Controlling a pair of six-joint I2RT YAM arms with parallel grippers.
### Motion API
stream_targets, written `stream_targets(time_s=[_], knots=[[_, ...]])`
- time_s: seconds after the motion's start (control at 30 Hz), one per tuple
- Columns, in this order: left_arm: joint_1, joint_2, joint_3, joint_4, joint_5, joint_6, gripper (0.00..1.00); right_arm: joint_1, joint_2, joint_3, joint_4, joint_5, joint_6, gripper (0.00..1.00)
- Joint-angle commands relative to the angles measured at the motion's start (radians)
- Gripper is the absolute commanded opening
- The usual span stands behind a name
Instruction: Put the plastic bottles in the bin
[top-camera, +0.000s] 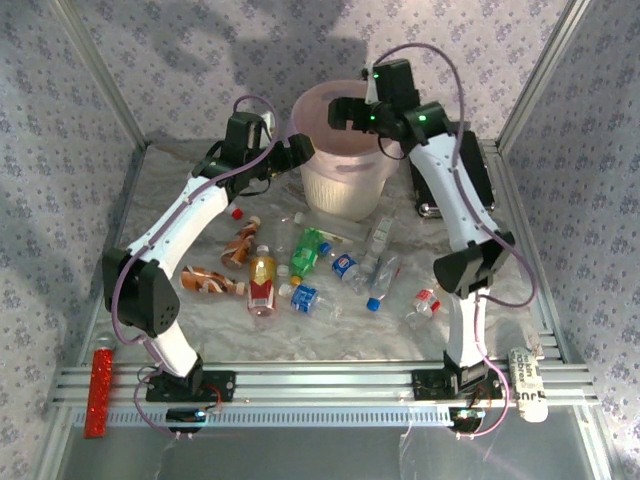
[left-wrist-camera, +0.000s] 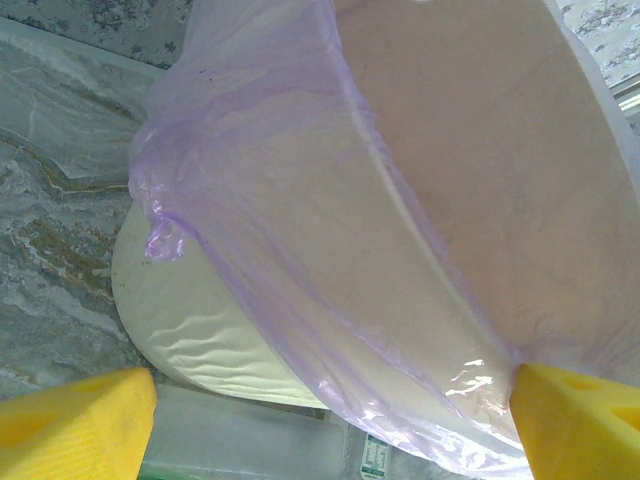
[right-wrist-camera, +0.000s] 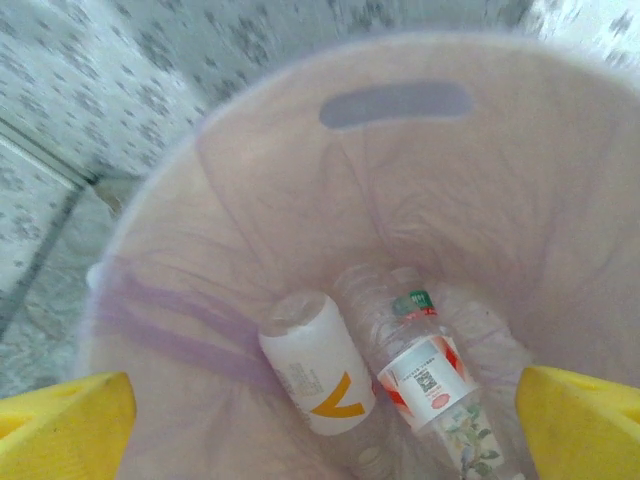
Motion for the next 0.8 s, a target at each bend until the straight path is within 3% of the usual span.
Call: stream_targets(time_s=[0.0, 0.1, 0.23, 0.43, 0.63, 0.77], knots=[[-0.004, -0.007, -0.009, -0.013, -0.006, 0.010, 0.91, -0.030, -0.159, -0.013, -0.038, -0.068, 0.035, 0.99], [-0.004, -0.020, -0.019, -0.013, -0.015, 0.014, 0.91, -0.047, -0.269, -0.126, -0.109, -0.055, 0.059, 0.99], [-0.001, -0.037, -0.030, -0.016, -0.023, 0.018, 0.92, -0.056, -0.528, -0.496, -0.070, 0.048, 0.125, 0.99], [0.000, -0.059, -0.022, -0.045, -0.018, 0.037, 0.92, -0.095, -0.834, -0.951, -0.119, 0.087, 0.280, 0.99], [0.003, -0.069, -0.020, -0.053, -0.027, 0.051, 0.92, -0.093, -1.033, -1.332, -0.110, 0.094, 0.434, 0.99], [0.005, -0.074, -0.021, -0.057, -0.025, 0.057, 0.92, -0.080, -1.087, -1.481, -0.086, 0.094, 0.505, 0.99]])
